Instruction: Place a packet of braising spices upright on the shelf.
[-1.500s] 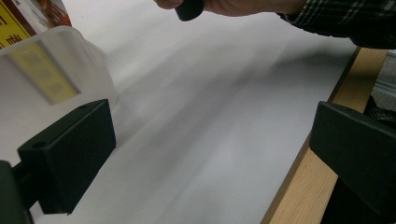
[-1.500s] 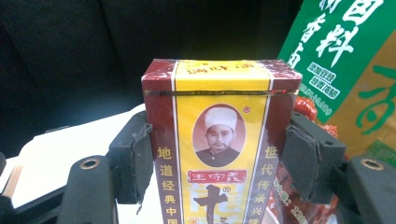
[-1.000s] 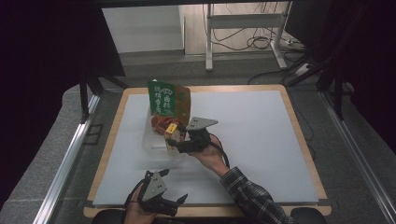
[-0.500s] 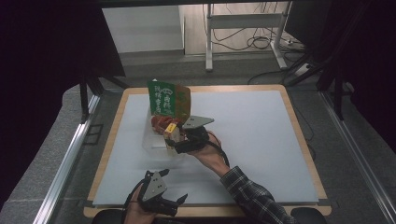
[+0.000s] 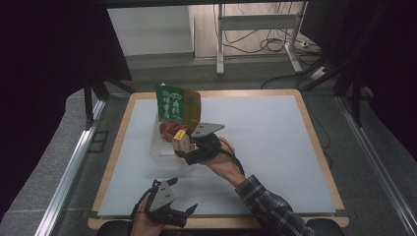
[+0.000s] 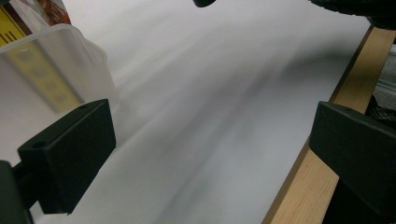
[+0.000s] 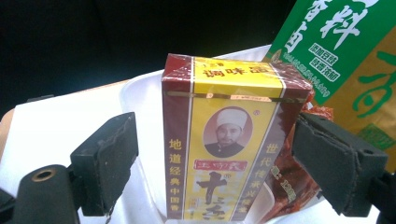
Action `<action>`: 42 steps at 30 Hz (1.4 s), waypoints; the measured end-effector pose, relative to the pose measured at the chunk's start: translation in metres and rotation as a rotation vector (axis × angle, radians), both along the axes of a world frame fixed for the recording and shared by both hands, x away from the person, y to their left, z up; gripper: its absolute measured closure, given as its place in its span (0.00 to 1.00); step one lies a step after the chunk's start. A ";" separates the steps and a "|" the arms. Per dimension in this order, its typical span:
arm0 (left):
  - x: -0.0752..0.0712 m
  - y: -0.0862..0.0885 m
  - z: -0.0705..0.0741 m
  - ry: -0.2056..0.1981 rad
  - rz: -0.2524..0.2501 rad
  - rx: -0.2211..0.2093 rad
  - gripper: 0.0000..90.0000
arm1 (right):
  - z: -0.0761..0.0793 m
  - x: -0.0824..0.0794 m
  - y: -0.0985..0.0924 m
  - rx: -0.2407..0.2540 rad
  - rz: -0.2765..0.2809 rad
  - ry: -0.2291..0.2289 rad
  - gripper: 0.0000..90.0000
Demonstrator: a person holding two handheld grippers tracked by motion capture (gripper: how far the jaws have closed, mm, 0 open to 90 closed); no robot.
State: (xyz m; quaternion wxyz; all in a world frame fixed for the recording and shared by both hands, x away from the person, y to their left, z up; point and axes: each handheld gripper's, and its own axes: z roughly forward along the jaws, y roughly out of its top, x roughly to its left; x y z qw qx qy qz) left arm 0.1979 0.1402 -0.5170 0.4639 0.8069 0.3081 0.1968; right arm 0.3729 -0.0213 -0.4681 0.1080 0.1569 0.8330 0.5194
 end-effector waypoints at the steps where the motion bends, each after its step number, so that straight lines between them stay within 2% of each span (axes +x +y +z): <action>1: 0.000 0.000 0.000 -0.001 0.002 -0.002 0.00 | 0.001 -0.001 -0.001 -0.002 0.001 -0.002 0.16; 20: 0.001 0.001 0.000 -0.002 0.012 -0.012 0.00 | 0.009 -0.012 -0.035 -0.080 -0.002 0.014 0.08; 33: 0.001 0.002 0.000 -0.002 0.016 -0.002 0.00 | 0.008 -0.017 -0.080 -0.131 -0.053 0.032 0.05; 42: 0.002 0.002 -0.002 0.004 0.027 0.004 0.00 | 0.005 -0.028 -0.119 -0.141 -0.090 0.040 0.05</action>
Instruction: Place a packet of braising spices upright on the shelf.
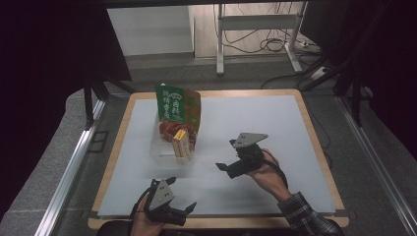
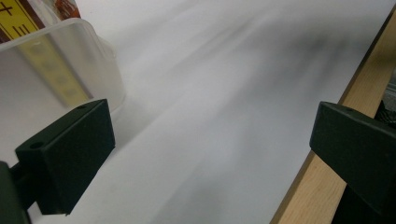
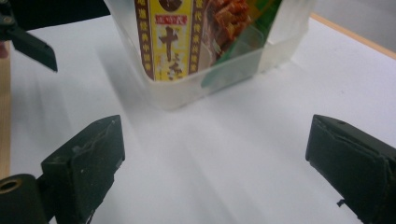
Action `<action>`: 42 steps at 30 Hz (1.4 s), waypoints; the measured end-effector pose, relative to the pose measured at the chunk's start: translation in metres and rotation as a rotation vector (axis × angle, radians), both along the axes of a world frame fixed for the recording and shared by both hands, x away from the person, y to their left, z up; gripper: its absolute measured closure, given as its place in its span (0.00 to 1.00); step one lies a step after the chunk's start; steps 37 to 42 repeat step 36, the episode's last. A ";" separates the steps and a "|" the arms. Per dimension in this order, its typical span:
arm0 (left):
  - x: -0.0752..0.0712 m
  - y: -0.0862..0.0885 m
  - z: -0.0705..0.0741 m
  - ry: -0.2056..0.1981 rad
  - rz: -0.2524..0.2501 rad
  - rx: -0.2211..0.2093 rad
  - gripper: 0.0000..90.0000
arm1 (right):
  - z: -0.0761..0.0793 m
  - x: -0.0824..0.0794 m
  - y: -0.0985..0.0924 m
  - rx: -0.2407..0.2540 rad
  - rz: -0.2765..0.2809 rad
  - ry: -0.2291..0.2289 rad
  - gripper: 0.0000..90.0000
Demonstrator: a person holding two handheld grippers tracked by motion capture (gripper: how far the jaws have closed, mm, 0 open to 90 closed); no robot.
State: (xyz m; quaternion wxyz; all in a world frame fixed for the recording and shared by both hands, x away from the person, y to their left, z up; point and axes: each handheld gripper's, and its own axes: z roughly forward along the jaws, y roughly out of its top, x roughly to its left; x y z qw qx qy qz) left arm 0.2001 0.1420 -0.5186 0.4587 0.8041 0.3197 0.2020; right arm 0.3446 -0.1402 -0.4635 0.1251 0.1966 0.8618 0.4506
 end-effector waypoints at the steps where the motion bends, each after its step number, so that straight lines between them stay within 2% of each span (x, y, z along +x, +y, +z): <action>1: 0.000 0.000 0.000 0.001 0.000 0.001 0.00 | 0.000 -0.002 -0.005 -0.001 -0.007 0.000 0.05; 14: 0.001 0.000 -0.001 0.008 0.002 0.007 0.00 | -0.005 -0.018 -0.059 0.005 -0.103 0.007 0.04; 19: 0.001 0.000 -0.002 0.019 0.003 0.012 0.00 | -0.012 -0.023 -0.076 -0.020 -0.138 0.010 0.04; 23: 0.002 0.000 -0.003 0.027 0.007 0.017 0.00 | -0.016 -0.028 -0.089 -0.018 -0.154 0.017 0.03; 26: 0.002 0.000 -0.003 0.033 0.006 0.025 0.00 | -0.019 -0.033 -0.096 -0.018 -0.170 0.027 0.03; 34: 0.003 -0.001 -0.004 0.042 0.007 0.032 0.00 | -0.033 -0.039 -0.112 -0.054 -0.204 0.070 0.03; 42: 0.003 -0.001 -0.004 0.041 0.007 0.032 0.00 | -0.033 -0.038 -0.113 -0.047 -0.206 0.071 0.03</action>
